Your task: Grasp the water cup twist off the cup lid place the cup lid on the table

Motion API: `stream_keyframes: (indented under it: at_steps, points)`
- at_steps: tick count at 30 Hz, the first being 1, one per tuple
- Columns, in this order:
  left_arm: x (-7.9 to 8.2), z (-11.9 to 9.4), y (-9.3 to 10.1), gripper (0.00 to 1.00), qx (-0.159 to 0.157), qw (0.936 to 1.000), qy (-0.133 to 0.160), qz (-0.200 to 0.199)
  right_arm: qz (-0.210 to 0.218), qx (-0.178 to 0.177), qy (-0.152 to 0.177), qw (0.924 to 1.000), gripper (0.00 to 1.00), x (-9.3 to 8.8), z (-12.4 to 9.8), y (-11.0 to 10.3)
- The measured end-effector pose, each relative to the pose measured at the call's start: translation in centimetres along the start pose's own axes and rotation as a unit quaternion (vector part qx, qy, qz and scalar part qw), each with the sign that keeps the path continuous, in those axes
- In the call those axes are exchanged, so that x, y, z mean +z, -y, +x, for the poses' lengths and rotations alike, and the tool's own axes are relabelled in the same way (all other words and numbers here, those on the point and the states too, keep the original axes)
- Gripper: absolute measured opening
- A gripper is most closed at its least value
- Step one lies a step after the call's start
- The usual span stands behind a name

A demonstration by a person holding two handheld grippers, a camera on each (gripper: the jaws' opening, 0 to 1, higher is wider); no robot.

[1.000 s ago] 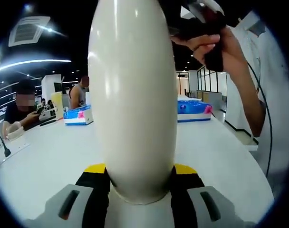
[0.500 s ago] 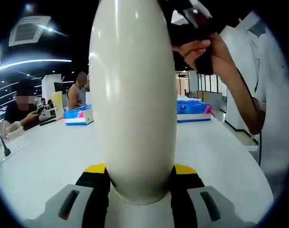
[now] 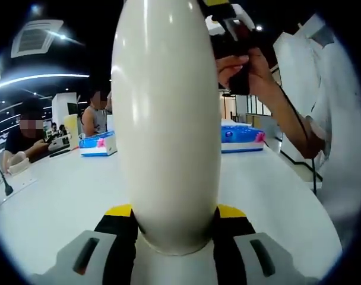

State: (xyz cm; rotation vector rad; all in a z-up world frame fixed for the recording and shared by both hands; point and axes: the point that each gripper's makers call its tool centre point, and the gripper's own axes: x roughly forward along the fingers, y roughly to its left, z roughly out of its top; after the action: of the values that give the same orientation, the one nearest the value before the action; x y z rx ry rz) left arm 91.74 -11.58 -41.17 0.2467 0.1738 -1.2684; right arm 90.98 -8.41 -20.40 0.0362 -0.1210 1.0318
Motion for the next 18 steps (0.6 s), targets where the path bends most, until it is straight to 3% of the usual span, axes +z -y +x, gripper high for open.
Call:
stream_keyframes:
  at_steps: [10, 18]
  points:
    - [-0.01, -0.01, -0.04, 0.51, -0.001, 1.0000, 0.000, 0.000, 0.032, 0.045, -0.005, 0.9985, 0.45, -0.49, -0.07, -0.10]
    - [0.01, -0.03, -0.11, 0.51, -0.001, 1.0000, 0.000, 0.000, 0.017, 0.061, -0.007, 0.9980, 0.45, -0.29, 0.22, -0.17]
